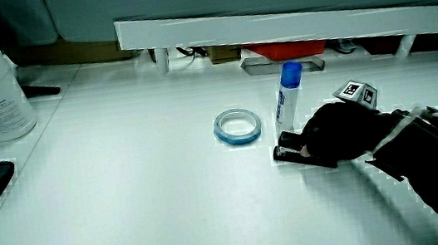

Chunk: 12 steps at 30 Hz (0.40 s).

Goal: Pick stapper

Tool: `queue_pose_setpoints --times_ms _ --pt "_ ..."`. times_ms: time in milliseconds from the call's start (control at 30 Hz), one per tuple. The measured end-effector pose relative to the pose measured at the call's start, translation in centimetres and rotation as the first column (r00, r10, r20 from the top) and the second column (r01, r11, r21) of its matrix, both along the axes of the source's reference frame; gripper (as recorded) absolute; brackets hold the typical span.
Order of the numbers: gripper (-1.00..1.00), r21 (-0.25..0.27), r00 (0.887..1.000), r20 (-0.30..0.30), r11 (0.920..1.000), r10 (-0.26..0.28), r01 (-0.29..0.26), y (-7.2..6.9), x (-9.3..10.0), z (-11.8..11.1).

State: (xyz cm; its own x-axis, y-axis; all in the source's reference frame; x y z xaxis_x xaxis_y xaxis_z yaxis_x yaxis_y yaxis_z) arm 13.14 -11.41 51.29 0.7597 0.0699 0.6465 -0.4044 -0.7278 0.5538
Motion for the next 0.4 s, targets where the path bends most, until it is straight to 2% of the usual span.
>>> queue_pose_setpoints --times_ms 100,200,300,333,367,400 --pt "1.0 0.043 1.0 0.027 0.999 -0.009 0.007 0.0 -0.2 -1.9" --pt "1.0 0.065 0.999 0.038 0.9974 -0.035 0.033 0.2 -0.4 -3.5" --pt "1.0 0.096 0.994 0.062 0.992 -0.088 0.082 0.7 -0.7 -5.7" --pt "1.0 0.011 0.994 0.045 0.9951 -0.098 0.098 1.0 -0.7 -6.4" --pt "1.0 0.009 0.993 0.05 0.9944 -0.106 0.106 1.5 -0.6 -7.1" --pt "1.0 0.13 0.99 0.081 0.9858 -0.118 0.107 1.7 -0.6 -7.7"
